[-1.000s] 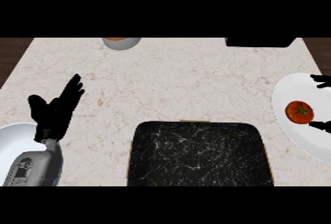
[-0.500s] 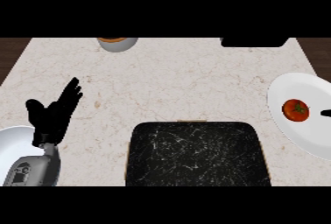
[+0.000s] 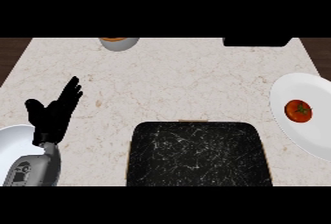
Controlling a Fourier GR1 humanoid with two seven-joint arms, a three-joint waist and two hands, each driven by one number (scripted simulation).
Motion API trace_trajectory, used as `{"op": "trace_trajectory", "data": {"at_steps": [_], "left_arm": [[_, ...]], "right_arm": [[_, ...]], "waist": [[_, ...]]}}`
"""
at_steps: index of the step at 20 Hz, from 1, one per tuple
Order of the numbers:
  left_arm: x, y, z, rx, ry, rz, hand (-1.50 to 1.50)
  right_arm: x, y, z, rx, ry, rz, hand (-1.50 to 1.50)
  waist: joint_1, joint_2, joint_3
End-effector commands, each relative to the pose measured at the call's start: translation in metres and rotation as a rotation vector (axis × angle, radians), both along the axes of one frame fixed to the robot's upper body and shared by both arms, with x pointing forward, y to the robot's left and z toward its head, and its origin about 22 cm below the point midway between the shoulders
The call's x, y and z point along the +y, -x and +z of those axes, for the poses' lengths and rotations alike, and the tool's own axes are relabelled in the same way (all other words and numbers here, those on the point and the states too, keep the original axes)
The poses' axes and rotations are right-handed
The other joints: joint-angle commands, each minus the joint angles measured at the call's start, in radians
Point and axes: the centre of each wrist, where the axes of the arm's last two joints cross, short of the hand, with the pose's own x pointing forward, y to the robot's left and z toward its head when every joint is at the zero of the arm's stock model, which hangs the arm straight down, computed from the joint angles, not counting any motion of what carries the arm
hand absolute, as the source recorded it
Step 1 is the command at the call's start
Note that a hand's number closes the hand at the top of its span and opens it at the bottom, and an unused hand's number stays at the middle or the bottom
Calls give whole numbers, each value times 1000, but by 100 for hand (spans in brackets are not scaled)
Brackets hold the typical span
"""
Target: Pick the tomato from the tray and place it in the plate
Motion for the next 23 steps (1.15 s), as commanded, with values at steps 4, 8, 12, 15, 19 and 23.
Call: {"op": "trace_trajectory", "data": {"at_steps": [4, 8, 12, 15, 19, 23], "left_arm": [[-9, -3, 11, 21, 2, -17, 0], [-6, -3, 2, 0, 6, -6, 0], [0, -7, 8, 8, 19, -22, 0], [3, 2, 7, -6, 5, -18, 0], [-3, 1, 2, 5, 12, -7, 0], [-23, -7, 7, -12, 14, -22, 0]], "right_arm": [[-23, 26, -3, -59, -177, 174, -150], [-25, 23, 8, -76, -153, 142, -150], [-34, 35, 3, -73, -156, 118, -150], [-42, 45, 4, -65, -124, 95, -150], [-53, 53, 16, -57, -93, 65, -150], [-47, 51, 7, -37, -58, 61, -150]], "waist": [[1, 3, 2], [12, 9, 1], [14, 12, 2], [22, 9, 3], [23, 14, 4], [23, 18, 6]]}}
